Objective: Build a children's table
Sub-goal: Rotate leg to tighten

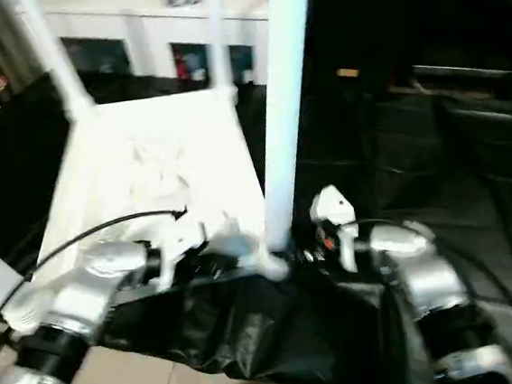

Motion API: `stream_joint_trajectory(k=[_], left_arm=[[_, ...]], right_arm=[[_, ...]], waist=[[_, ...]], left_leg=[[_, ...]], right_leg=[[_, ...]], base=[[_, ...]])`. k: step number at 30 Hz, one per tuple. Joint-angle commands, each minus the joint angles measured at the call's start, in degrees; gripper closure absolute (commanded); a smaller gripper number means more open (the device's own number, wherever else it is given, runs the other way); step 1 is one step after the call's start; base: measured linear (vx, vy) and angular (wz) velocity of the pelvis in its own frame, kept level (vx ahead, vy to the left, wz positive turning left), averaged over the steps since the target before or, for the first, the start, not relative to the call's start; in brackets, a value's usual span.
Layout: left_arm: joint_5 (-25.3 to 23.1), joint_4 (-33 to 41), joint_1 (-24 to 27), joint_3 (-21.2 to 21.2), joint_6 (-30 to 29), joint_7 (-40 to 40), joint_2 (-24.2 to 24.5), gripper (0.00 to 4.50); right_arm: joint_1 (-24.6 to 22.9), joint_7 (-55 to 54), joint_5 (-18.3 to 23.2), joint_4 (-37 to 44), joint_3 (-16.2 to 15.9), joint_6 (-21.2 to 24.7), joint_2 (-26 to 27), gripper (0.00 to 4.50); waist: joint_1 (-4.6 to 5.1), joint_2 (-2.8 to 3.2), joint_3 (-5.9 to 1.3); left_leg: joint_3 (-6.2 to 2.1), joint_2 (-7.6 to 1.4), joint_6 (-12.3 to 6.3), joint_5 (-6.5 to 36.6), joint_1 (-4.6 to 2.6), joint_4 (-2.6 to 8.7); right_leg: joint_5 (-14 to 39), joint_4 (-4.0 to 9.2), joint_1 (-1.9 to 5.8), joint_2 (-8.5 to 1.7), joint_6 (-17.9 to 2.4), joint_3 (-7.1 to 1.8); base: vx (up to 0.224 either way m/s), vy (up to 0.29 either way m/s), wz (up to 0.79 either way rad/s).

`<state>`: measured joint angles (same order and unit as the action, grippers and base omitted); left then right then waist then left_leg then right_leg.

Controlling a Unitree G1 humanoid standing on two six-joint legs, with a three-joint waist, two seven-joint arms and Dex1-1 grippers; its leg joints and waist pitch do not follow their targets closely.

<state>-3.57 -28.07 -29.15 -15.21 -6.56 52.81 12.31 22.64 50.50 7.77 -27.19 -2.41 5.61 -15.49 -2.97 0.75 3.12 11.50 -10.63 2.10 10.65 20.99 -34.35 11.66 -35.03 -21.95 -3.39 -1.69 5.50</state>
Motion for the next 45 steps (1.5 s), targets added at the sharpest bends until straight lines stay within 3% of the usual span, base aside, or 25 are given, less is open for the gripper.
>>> stream_joint_trajectory(k=[1, 5, 11, 12, 13, 16, 18, 19, 24, 25, 34, 35, 45], left_arm=[[0.22, 0.53, -2.89, -0.12, -0.51, -6.07, -4.72, 4.5], [-1.29, -0.7, -3.71, -0.23, -2.32, -11.73, -7.92, 4.5], [-2.93, -0.95, -4.5, -0.3, -3.39, -16.69, -10.76, 4.5], [-2.98, -0.88, -4.54, -0.32, -3.07, -16.82, -10.84, 4.5], [-2.96, -0.69, -4.45, -0.52, -2.26, -16.07, -10.62, 4.5], [-2.41, 0.09, -3.9, -0.5, -1.02, -13.89, -9.54, 4.5], [-1.73, 0.63, -3.5, -0.53, -0.35, -12.02, -8.45, 4.5], [-1.04, 1.33, -2.98, -0.63, 0.09, -9.68, -7.13, 4.5], [0.34, 2.33, -2.31, -0.57, 0.47, -6.17, -5.51, 4.5], [0.97, 3.1, -1.86, -0.82, 1.05, -3.28, -4.0, 4.5], [4.46, 7.05, 0.58, -2.27, 1.46, 10.2, 2.86, 4.5], [4.57, 7.26, 0.73, -2.33, 1.51, 11.1, 3.47, 4.5], [5.89, 7.18, 0.4, -2.31, 1.3, 15.7, 6.37, 4.5]], right_arm=[[-0.15, -6.75, -2.16, -2.63, -4.27, 0.21, 6.06, 2.44], [0.37, -14.89, -3.53, -3.7, -3.82, -0.12, 11.67, 2.46], [3.56, -21.6, -4.85, -6.75, -2.51, -0.52, 14.97, 2.46], [3.55, -20.95, -4.13, -6.36, -2.11, -0.63, 14.87, 2.13], [3.4, -20.55, -3.96, -5.98, -1.79, -0.69, 14.38, 1.79], [2.89, -17.87, -3.75, -5.08, -1.53, -0.43, 12.32, 1.73], [3.01, -15.91, -4.26, -5.03, -2.09, -0.95, 10.29, 1.35], [3.4, -13.76, -5.22, -5.14, -2.85, -1.37, 7.71, 1.35], [4.22, -9.25, -5.24, -5.66, -3.07, -2.14, 4.53, 1.31], [4.61, -5.34, -4.53, -5.3, -3.05, -2.55, 2.38, 1.31], [3.92, 12.89, 0.5, -1.05, -4.28, -1.49, -5.68, 1.31], [3.62, 14.61, 0.9, -0.42, -4.49, -1.24, -6.36, 1.57], [2.21, 21.62, 1.78, 1.62, -6.65, -1.39, -9.53, 2.25]], waist=[[0.22, -0.69, -3.27], [1.08, -0.61, -3.24], [1.22, -0.51, -3.46], [1.23, -0.52, -3.47], [1.12, -0.62, -3.49], [0.92, -0.51, -3.6], [0.89, -0.43, -3.56], [0.82, -0.54, -3.55], [0.57, -0.57, -3.43], [0.43, -0.32, -3.48], [-1.03, -0.32, -3.66], [-1.11, -0.39, -3.67], [-1.88, -0.41, -3.66]], left_leg=[[-2.21, -3.16, -1.58, 12.43, -0.58, 4.02], [-2.19, -3.2, -1.98, 12.43, -0.5, 4.06], [-2.05, -3.11, -2.59, 11.64, -0.49, 3.86], [-2.03, -3.09, -2.75, 11.38, -0.45, 3.86], [-1.94, -3.12, -3.14, 10.93, -0.46, 3.82], [-1.96, -3.22, -3.81, 9.49, -0.31, 3.83], [-1.95, -3.2, -3.99, 9.66, -0.34, 3.83], [-1.92, -3.18, -4.1, 9.91, -0.32, 3.77], [-1.9, -3.21, -4.05, 10.58, -0.4, 3.77], [-1.94, -3.33, -3.97, 11.15, -0.54, 3.76], [-1.76, -3.67, -4.8, 9.05, -0.55, 3.75], [-1.77, -3.75, -5.07, 8.53, -0.4, 3.73], [-1.7, -3.64, -4.32, 9.01, -0.69, 3.71]], right_leg=[[21.06, 5.9, 2.26, -5.97, -8.41, -3.54], [19.92, 5.9, 2.0, -5.87, -8.55, -3.77], [16.48, 5.63, 2.21, -5.96, -9.77, -3.86], [16.04, 5.6, 2.24, -5.87, -9.85, -3.86], [15.23, 5.6, 2.26, -5.87, -9.88, -3.91], [12.61, 5.25, 2.42, -5.88, -10.25, -3.93], [12.38, 5.26, 2.45, -5.83, -10.43, -3.86], [12.66, 5.28, 2.49, -5.86, -10.48, -3.87], [14.76, 5.48, 2.44, -5.93, -10.27, -3.84], [14.77, 5.47, 2.37, -5.92, -10.38, -3.87], [9.74, 4.59, 2.55, -5.76, -12.03, -3.87], [8.93, 4.44, 2.57, -5.77, -12.07, -3.87], [12.04, 4.81, 2.34, -5.79, -11.12, -3.84]], base=[[0.0, 0.0, 0.0], [0.0, 0.0, 0.0], [0.0, 0.0, 0.0], [0.0, 0.0, 0.0], [0.0, 0.0, 0.0], [0.0, 0.0, 0.0], [0.0, 0.0, 0.0], [0.0, 0.0, 0.0], [0.0, 0.0, 0.0], [0.0, 0.0, 0.0], [0.0, 0.0, 0.0], [0.0, 0.0, 0.0], [0.0, 0.0, 0.0]])
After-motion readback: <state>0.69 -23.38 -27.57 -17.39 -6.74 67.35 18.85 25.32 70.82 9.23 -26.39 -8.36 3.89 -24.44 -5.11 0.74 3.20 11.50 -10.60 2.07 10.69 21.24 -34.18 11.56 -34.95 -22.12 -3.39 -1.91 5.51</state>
